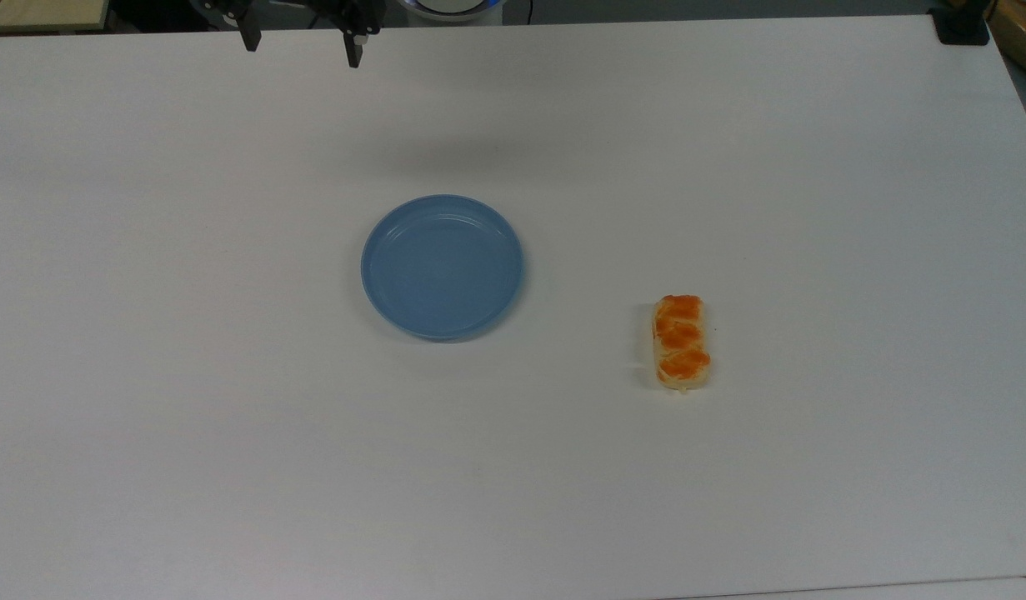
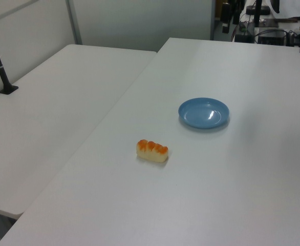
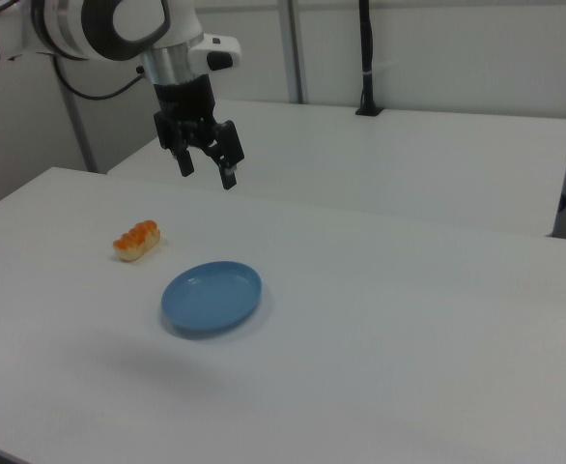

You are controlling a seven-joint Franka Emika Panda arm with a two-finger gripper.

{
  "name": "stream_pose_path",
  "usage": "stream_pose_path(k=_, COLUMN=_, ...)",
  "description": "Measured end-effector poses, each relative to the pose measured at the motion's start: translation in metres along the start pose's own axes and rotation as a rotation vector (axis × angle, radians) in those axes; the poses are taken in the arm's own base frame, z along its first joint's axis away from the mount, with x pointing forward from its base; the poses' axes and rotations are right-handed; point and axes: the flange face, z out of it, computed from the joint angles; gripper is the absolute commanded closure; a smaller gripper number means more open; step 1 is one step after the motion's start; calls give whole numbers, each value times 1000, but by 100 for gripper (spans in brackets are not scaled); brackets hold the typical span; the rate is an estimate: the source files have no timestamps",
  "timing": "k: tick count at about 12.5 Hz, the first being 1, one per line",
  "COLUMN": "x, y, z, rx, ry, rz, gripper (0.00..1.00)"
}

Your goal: Put the bread on a plate

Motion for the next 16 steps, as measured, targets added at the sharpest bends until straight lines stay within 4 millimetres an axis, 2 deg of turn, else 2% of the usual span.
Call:
stream_pose_path(k=6, x=-3, y=30, z=-5, rx=14, ry=-12, rz=-48, gripper=0)
stream_pose_path(k=16, x=-3, y=30, z=-5, rx=15, ry=-14, rz=-52, gripper=0)
